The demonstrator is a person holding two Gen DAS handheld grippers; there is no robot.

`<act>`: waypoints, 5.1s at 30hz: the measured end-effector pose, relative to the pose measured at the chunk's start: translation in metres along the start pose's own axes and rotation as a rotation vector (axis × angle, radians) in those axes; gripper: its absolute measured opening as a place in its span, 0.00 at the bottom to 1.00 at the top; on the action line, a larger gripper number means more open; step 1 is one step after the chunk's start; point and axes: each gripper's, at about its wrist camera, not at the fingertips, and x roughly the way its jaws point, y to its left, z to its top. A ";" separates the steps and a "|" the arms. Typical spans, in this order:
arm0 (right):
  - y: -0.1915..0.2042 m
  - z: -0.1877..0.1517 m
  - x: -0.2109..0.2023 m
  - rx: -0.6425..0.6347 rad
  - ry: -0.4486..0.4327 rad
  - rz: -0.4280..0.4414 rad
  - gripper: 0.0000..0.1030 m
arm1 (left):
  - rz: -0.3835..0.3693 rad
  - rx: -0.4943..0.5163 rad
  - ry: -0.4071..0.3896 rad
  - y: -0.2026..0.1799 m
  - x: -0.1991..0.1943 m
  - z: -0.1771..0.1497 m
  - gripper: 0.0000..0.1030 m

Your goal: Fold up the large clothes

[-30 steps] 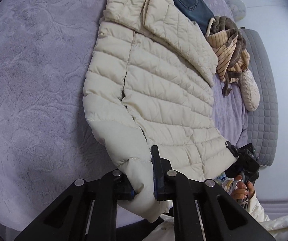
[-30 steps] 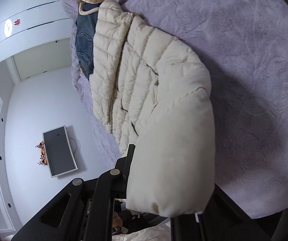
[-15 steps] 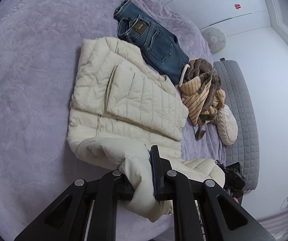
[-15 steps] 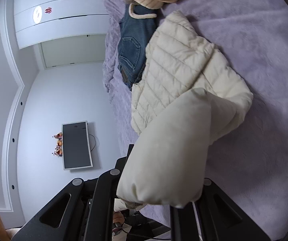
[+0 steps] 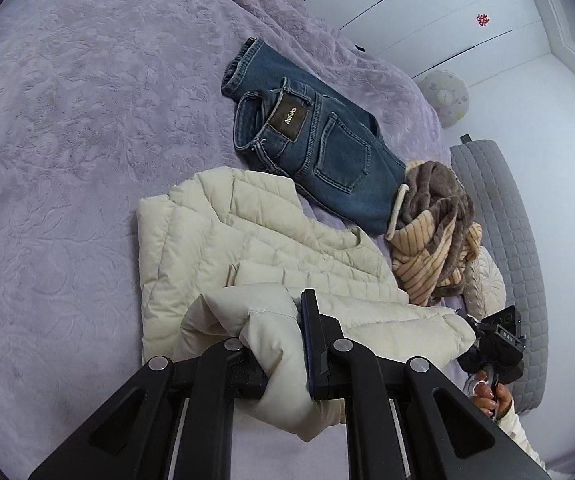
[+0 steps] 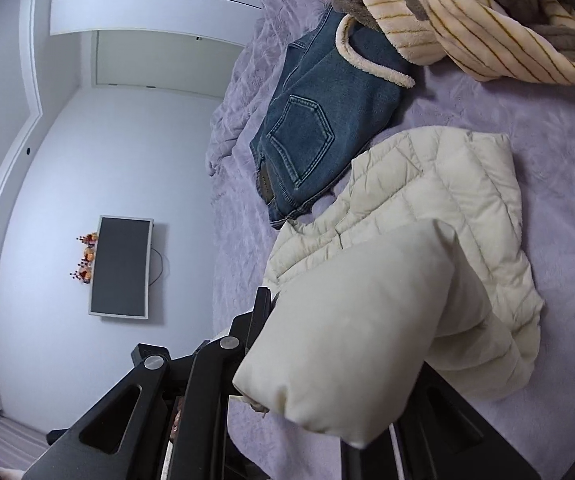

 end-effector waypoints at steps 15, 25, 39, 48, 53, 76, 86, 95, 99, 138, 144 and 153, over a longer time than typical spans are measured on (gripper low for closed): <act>-0.067 0.060 0.087 0.003 0.004 -0.187 0.13 | 0.093 -0.034 0.068 0.042 0.099 0.032 0.14; -0.020 0.058 0.065 -0.146 -0.043 -0.274 0.84 | 0.282 0.151 -0.120 -0.003 0.044 0.032 0.91; -0.026 0.070 0.086 -0.353 -0.032 -0.601 0.20 | 0.370 0.195 -0.042 -0.003 0.118 0.046 0.50; -0.071 0.094 0.122 -0.308 -0.050 -0.624 0.16 | 0.362 0.171 -0.056 0.019 0.160 0.060 0.50; -0.081 0.094 0.124 -0.299 -0.054 -0.625 0.16 | 0.351 0.157 -0.050 0.024 0.162 0.060 0.50; -0.016 -0.013 0.024 -0.199 -0.081 -0.409 0.79 | 0.363 0.109 -0.096 0.006 0.026 -0.047 1.00; -0.073 -0.091 0.003 0.058 -0.031 -0.299 0.87 | 0.251 -0.133 -0.018 0.045 0.035 -0.111 1.00; -0.116 -0.078 0.026 0.196 -0.089 -0.156 0.87 | 0.116 -0.321 -0.060 0.087 0.068 -0.106 1.00; -0.128 -0.065 0.049 0.222 -0.102 -0.113 0.87 | 0.110 -0.287 -0.093 0.087 0.077 -0.091 1.00; -0.144 -0.230 -0.032 0.493 -0.137 -0.072 0.41 | 0.284 -0.031 0.170 0.084 -0.031 -0.232 0.53; -0.114 -0.220 -0.076 0.347 -0.131 -0.343 0.47 | 0.306 -0.009 0.082 0.081 -0.077 -0.215 0.53; -0.030 -0.169 -0.064 -0.011 -0.130 -0.473 0.31 | 0.334 0.037 0.084 0.057 -0.063 -0.189 0.53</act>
